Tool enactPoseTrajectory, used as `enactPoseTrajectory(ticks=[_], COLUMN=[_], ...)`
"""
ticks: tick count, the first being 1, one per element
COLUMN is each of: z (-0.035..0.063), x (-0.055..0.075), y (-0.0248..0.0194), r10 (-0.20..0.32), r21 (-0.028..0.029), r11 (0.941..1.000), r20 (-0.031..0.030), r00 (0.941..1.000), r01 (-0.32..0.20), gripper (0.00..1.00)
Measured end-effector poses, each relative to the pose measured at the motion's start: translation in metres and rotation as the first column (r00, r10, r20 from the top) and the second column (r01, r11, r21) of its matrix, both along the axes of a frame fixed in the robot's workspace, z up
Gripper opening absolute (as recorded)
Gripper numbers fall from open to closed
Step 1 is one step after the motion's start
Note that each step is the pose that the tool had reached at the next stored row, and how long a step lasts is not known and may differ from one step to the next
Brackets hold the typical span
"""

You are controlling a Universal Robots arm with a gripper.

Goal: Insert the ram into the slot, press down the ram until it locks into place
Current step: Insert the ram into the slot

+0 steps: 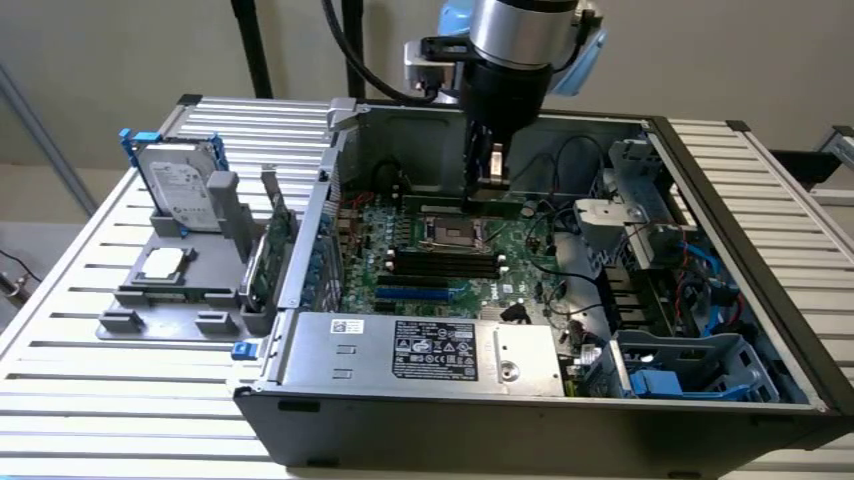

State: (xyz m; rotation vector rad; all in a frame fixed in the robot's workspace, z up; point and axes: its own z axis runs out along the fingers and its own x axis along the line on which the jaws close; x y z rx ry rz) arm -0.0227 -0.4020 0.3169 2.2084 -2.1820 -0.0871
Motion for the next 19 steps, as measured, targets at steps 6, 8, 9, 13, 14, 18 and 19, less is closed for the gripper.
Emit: enactPoseTrajectory(ticks=[6, 8, 9, 13, 14, 18, 19], z=[-0.0110, -0.0146, -0.0163, -0.0236, -0.0255, -0.0328, -0.0346], x=[0.000, 0.000, -0.001, -0.002, -0.003, -0.005, -0.005], y=[-0.0025, -0.0028, -0.0029, -0.0030, -0.0030, -0.0030, -0.0030], r10=[0.000, 0.000, 0.000, -0.002, -0.002, -0.006, -0.006], r21=[0.0000, 0.0000, 0.0000, 0.0001, 0.0000, 0.0000, 0.0000], r11=[1.0000, 1.0000, 1.0000, 1.0000, 1.0000, 1.0000, 1.0000], r20=[0.0000, 0.0000, 0.0000, 0.0000, 0.0000, 0.0000, 0.0000], r00=[1.0000, 1.0000, 1.0000, 1.0000, 1.0000, 1.0000, 1.0000], r01=[0.000, 0.000, 0.000, 0.002, 0.002, 0.006, 0.006], gripper=[0.13, 0.13, 0.13, 0.13, 0.13, 0.13, 0.13])
